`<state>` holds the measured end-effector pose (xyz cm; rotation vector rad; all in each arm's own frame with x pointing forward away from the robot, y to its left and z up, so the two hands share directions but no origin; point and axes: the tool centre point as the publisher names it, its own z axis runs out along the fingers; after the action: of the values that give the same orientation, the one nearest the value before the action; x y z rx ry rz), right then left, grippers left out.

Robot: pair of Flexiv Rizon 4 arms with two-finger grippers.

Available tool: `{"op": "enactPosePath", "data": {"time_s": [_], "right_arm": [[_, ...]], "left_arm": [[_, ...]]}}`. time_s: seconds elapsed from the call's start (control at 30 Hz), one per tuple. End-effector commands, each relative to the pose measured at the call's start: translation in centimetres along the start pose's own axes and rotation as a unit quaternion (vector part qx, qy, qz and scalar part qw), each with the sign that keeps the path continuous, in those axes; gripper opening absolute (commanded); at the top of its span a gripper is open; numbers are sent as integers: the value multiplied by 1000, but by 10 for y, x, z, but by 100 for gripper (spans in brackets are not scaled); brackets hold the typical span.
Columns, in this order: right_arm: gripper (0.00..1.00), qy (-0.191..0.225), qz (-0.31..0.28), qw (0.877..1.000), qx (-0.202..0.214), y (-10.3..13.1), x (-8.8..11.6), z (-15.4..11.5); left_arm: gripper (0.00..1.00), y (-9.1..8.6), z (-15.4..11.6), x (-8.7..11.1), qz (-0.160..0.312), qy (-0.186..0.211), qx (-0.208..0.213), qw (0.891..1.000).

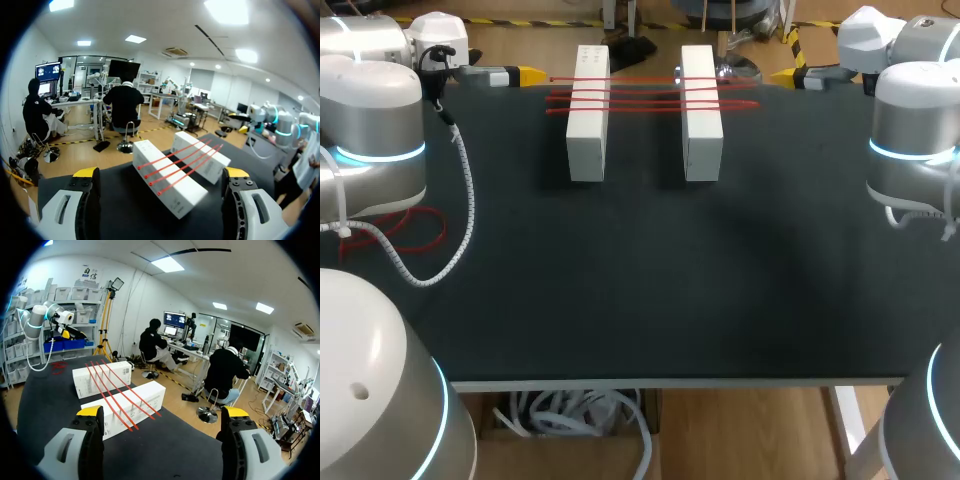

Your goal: Grab the tape and strap the tape.

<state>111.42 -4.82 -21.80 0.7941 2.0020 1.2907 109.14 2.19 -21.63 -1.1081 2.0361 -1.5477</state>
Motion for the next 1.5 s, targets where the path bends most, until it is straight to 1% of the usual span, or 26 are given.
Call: {"op": "enactPosePath", "data": {"time_s": [0.03,0.43,0.53,0.67,0.73,0.8,0.87,1.03,1.13,1.3,1.47,1.5], "right_arm": [[100,1,0,1000,0,0,-1,-1],[100,1,0,1000,0,0,-1,-1],[100,1,0,1000,0,0,-1,-1],[100,1,0,1000,0,0,-1,-1],[100,1,0,1000,0,0,-1,-1],[100,1,0,1000,0,0,-1,-1],[100,1,0,1000,0,0,-1,-1],[100,1,0,1000,0,0,-1,-1],[100,1,0,1000,0,0,-1,-1],[100,1,0,1000,0,0,-1,-1],[100,1,0,1000,0,0,-1,-1],[100,1,0,1000,0,0,-1,-1]], "left_arm": [[100,1,0,0,1,0,2,1000],[100,1,0,0,1,0,2,1000],[100,2,1,1,23,23,6,999],[100,4,4,3,52,68,17,996],[100,5,6,5,67,91,23,993],[100,6,7,8,82,119,38,989],[100,8,10,10,96,145,45,984],[100,12,14,20,143,204,78,965],[100,14,16,24,166,231,94,954],[100,17,20,28,180,249,104,946],[100,24,23,27,183,257,107,943],[91,25,23,27,183,258,108,943]]}}
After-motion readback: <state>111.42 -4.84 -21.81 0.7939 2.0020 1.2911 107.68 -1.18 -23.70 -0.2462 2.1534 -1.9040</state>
